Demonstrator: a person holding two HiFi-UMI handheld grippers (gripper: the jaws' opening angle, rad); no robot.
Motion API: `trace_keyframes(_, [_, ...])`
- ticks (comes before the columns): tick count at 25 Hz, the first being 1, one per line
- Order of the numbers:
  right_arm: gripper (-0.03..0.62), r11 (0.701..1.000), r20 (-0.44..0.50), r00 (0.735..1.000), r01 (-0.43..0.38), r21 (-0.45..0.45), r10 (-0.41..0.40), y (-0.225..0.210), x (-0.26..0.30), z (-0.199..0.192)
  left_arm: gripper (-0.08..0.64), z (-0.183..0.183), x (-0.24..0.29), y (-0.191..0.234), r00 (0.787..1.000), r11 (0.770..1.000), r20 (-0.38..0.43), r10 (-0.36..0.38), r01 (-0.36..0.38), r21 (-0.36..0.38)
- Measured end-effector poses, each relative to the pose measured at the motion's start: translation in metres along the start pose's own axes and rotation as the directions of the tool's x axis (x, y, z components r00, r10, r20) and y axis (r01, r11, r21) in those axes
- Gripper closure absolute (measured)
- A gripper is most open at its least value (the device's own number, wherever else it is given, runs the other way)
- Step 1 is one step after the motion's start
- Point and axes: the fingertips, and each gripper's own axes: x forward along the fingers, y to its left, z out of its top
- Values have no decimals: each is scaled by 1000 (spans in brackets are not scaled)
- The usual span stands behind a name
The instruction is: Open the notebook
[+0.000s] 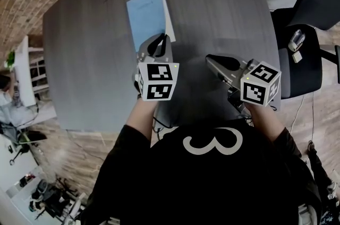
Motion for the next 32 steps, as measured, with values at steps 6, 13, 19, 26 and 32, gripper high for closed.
trace_keyframes(6, [591, 1000, -25, 999, -20, -23, 19, 11, 15, 1, 522, 8, -22, 23, 996, 983, 92, -9, 25, -182])
trace_keyframes(13, [591, 997, -49, 998, -46, -55, 44, 26, 30, 4, 523, 13, -53, 58, 975, 918, 223, 22, 68, -390])
trace_keyframes(19, [591, 996, -77, 995, -62, -71, 57, 32, 37, 2, 525, 6, -74, 84, 949, 826, 309, 69, 119, -551])
trace_keyframes(26, [591, 993, -120, 991, -76, -86, 66, 37, 46, -2, 523, -15, -91, 115, 910, 651, 396, 126, 225, -725])
trace_keyframes(32, [591, 991, -153, 986, -88, -100, 72, 40, 54, -1, 523, -46, -105, 147, 912, 555, 367, 182, 213, -804])
